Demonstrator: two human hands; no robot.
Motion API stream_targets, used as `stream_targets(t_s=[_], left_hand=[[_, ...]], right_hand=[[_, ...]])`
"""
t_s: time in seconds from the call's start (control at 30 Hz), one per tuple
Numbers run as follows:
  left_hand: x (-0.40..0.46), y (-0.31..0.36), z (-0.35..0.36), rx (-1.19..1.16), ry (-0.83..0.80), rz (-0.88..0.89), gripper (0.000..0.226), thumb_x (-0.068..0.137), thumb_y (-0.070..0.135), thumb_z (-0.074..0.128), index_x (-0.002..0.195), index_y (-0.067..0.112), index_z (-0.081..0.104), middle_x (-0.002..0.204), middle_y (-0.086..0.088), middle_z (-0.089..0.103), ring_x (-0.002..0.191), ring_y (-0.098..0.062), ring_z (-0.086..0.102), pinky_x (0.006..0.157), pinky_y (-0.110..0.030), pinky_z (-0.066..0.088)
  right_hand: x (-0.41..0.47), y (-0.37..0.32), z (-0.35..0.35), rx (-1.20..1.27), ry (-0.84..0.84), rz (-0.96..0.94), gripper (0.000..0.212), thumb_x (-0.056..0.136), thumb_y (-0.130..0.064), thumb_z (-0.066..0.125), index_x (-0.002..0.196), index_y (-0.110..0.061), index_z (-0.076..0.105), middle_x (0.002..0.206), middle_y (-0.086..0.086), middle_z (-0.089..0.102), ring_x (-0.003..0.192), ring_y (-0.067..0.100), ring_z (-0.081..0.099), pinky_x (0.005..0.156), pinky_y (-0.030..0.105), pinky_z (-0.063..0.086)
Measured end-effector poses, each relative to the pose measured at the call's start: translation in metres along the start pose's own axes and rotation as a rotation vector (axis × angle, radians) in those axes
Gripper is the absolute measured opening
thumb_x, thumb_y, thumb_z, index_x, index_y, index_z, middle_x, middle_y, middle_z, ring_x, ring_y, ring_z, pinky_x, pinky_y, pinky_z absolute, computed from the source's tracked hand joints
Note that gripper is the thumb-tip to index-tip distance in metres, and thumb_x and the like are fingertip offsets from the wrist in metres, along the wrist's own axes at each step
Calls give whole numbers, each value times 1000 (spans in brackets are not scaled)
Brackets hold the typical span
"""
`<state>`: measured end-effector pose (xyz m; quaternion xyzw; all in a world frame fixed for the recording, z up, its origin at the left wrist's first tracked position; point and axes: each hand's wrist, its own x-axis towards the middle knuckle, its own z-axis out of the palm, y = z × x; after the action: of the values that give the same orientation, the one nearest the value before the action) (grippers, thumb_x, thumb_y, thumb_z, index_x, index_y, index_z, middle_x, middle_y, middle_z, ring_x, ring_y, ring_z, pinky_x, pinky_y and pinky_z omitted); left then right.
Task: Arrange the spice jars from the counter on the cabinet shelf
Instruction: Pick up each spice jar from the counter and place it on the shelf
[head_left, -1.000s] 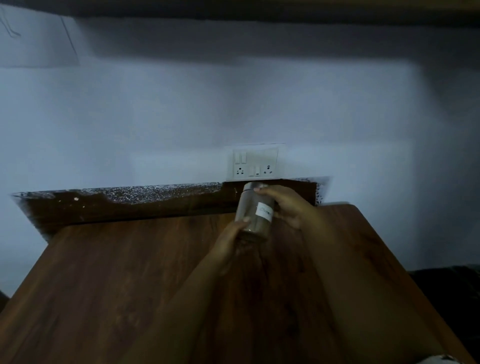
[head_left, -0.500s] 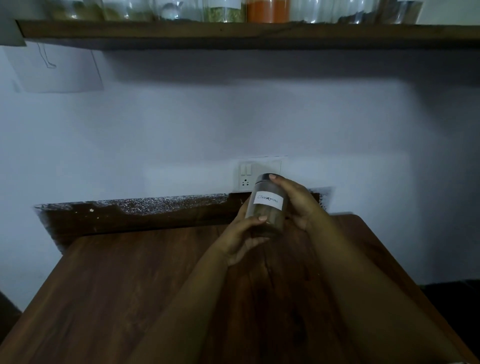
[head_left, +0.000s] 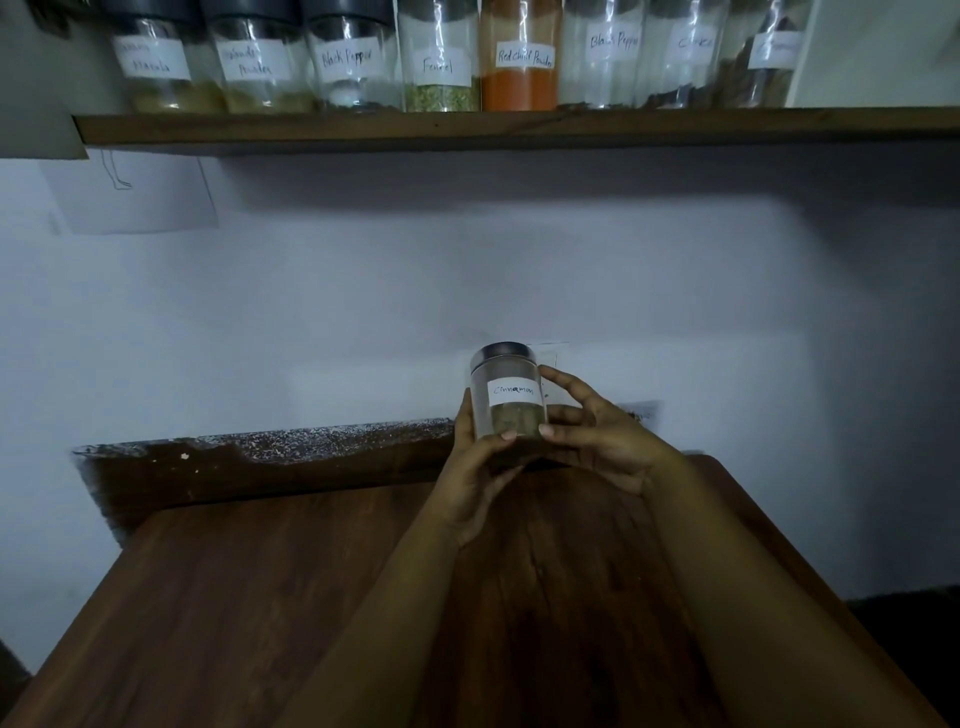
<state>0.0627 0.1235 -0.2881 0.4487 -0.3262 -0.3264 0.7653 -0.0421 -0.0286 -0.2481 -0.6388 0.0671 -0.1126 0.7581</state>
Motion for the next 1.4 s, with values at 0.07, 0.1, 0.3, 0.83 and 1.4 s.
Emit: stream_targets(t_s=[0.07, 0.1, 0.3, 0.83, 1.4], left_hand=[[-1, 3, 1, -6, -19, 17, 91, 69, 25, 73, 148, 40, 30, 142, -11, 50, 125, -32, 55, 106, -55, 43], [-1, 4, 2, -5, -20, 22, 92, 68, 24, 73, 148, 40, 30, 142, -11, 50, 125, -32, 55, 105, -54, 44], [-1, 9, 13, 23, -30, 24, 89, 73, 18, 69, 149, 40, 29, 140, -7, 53, 120, -26, 60, 100, -46, 50], [38, 45, 92, 309, -135, 211, 87, 65, 36, 86, 137, 55, 41, 135, 21, 54, 125, -3, 53, 97, -32, 51], [132, 87, 312, 537, -170, 668, 68, 89, 22, 70, 146, 41, 37, 143, 5, 48, 131, -8, 49, 110, -41, 43]], right_hand=[[-2, -2, 2, 3, -1, -11, 84, 70, -2, 78, 140, -38, 46, 134, 20, 55, 120, 34, 59, 99, 48, 49], [-3, -2, 2, 2, 1, -15, 85, 70, -1, 78, 140, -38, 47, 135, 20, 55, 121, 34, 59, 99, 48, 49], [-11, -10, 0, -24, 44, -37, 84, 68, -4, 81, 137, -41, 49, 135, 19, 54, 122, 34, 58, 99, 47, 50], [-67, -92, -46, -325, 229, -312, 96, 62, -34, 89, 137, -61, 35, 132, -1, 58, 115, 20, 64, 98, 45, 52], [-128, -265, -206, -550, 259, -696, 100, 63, -27, 85, 140, -60, 30, 130, -9, 57, 116, 7, 62, 89, 27, 55]])
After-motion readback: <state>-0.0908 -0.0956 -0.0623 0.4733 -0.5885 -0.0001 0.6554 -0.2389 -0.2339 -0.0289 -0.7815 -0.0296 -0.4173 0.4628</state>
